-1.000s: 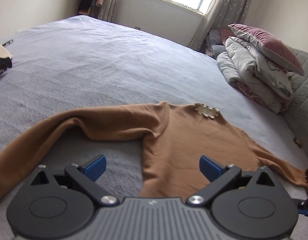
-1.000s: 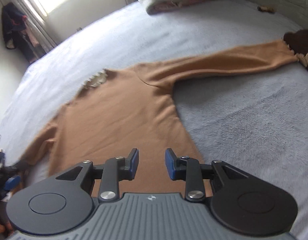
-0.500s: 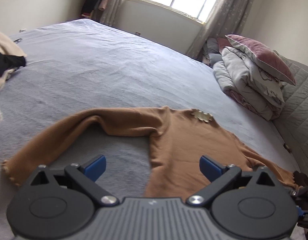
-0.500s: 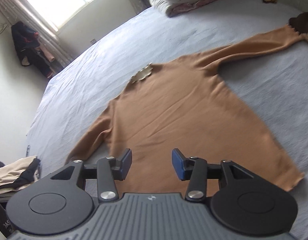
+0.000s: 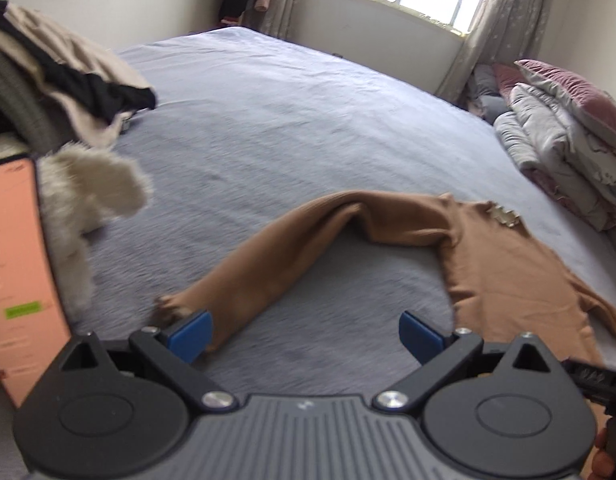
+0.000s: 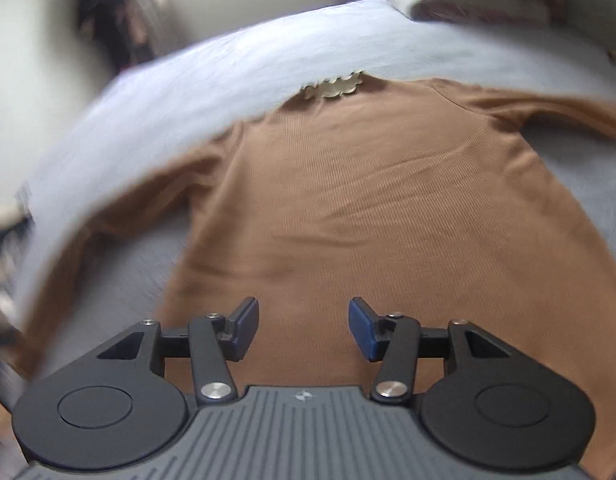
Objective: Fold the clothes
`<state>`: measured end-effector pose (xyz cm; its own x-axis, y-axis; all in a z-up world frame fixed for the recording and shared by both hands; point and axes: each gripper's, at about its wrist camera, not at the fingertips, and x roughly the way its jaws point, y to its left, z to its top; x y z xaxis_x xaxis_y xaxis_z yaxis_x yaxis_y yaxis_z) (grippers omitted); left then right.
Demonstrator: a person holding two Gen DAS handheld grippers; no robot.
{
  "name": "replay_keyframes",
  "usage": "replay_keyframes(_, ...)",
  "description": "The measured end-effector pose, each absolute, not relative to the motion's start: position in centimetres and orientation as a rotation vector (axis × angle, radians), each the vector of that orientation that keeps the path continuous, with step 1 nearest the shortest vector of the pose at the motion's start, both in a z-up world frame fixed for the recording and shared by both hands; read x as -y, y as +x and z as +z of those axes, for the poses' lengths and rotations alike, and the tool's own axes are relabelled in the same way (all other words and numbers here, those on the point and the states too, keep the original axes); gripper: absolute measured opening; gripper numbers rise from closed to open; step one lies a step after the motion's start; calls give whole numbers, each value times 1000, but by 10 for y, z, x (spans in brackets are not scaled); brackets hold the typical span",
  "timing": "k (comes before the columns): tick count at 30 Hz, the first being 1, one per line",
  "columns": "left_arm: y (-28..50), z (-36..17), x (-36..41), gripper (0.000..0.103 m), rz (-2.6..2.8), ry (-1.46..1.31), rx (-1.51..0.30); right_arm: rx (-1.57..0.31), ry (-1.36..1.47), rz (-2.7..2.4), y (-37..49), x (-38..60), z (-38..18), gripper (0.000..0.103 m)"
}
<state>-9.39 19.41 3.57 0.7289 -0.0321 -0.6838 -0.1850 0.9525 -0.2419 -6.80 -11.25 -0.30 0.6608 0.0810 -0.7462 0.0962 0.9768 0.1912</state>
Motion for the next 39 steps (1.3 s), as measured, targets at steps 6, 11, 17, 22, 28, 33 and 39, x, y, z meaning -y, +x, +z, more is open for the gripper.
replay_keyframes(6,-98,27,-210,100,104,-358,-784,-844,122,21,-64,103,-6,59)
replay_keyframes(11,-99,24,-212,100,110,-381,-797,-853,173,33,-66,109,-6,61)
replay_keyframes(17,-100,16,-218,100,130,-432,-819,-870,232,45,-74,115,-5,61)
replay_keyframes(22,-94,5,-230,93,150,-556,-843,-875,249,49,-77,116,-5,61)
replay_keyframes(28,-83,-8,-235,58,215,-646,-805,-882,267,55,-77,119,-4,61)
replay_keyframes(33,-72,-13,-232,19,272,-628,-768,-881,272,58,-77,120,-4,61)
replay_keyframes(39,-68,18,-237,16,299,-579,-628,-882,275,58,-75,121,-4,61)
